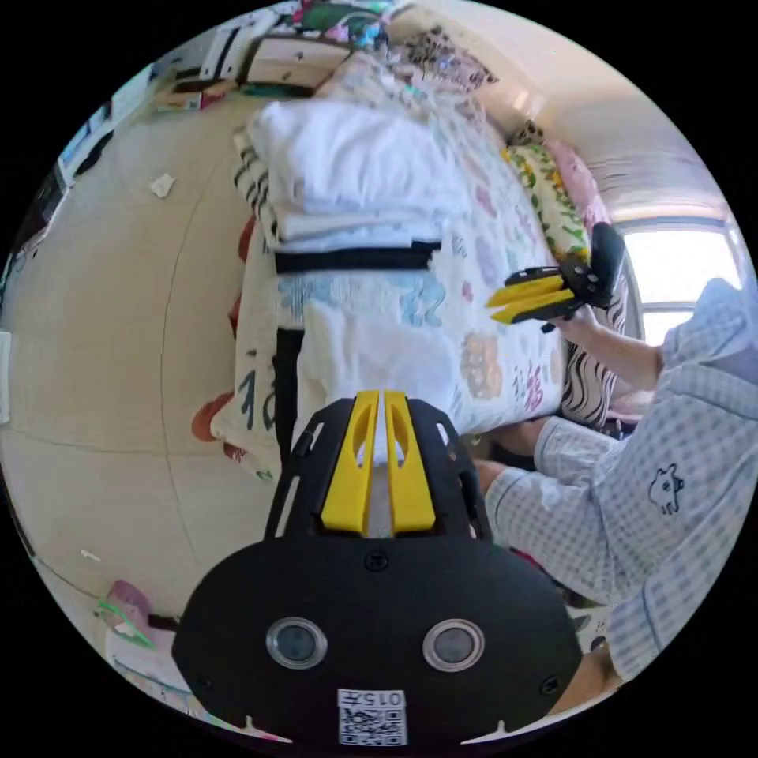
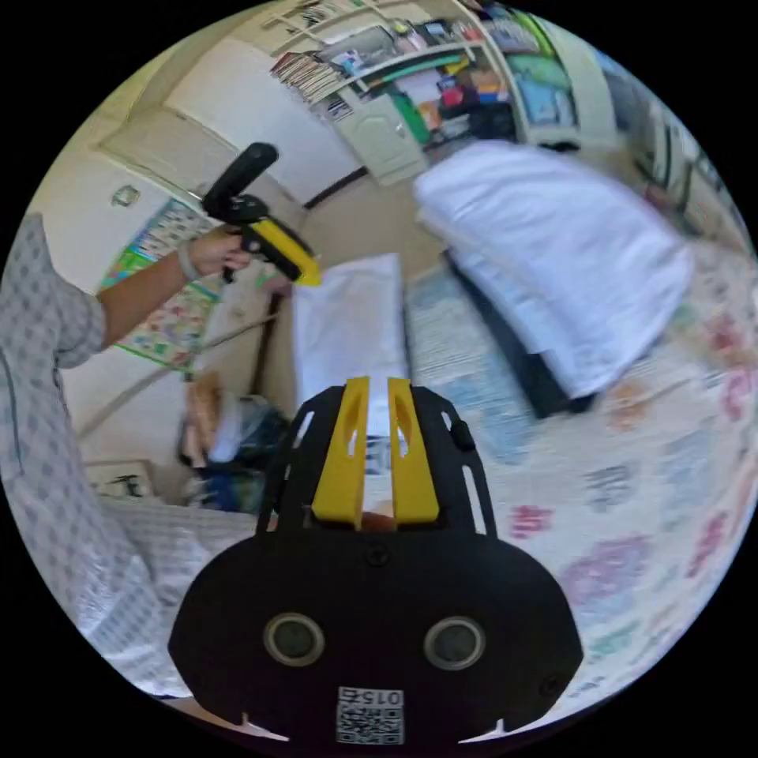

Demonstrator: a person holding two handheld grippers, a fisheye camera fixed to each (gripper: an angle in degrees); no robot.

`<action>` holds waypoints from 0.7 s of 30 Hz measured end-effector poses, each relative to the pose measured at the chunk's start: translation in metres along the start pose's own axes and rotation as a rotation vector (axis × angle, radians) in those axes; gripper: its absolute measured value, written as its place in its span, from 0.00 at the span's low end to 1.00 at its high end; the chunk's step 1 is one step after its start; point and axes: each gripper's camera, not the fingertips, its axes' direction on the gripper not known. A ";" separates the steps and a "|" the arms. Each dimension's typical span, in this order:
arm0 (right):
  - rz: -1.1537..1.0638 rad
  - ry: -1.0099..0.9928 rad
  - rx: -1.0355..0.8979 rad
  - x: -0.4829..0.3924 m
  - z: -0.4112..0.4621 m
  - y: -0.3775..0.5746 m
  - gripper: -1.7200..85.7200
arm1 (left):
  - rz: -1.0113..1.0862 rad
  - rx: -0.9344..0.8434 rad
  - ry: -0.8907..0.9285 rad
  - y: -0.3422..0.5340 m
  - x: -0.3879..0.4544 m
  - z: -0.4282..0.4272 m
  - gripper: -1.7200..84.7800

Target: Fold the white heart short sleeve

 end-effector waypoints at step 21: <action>0.021 0.116 0.346 -0.172 -0.170 0.010 0.02 | -0.184 0.543 -0.024 -0.040 0.020 0.169 0.16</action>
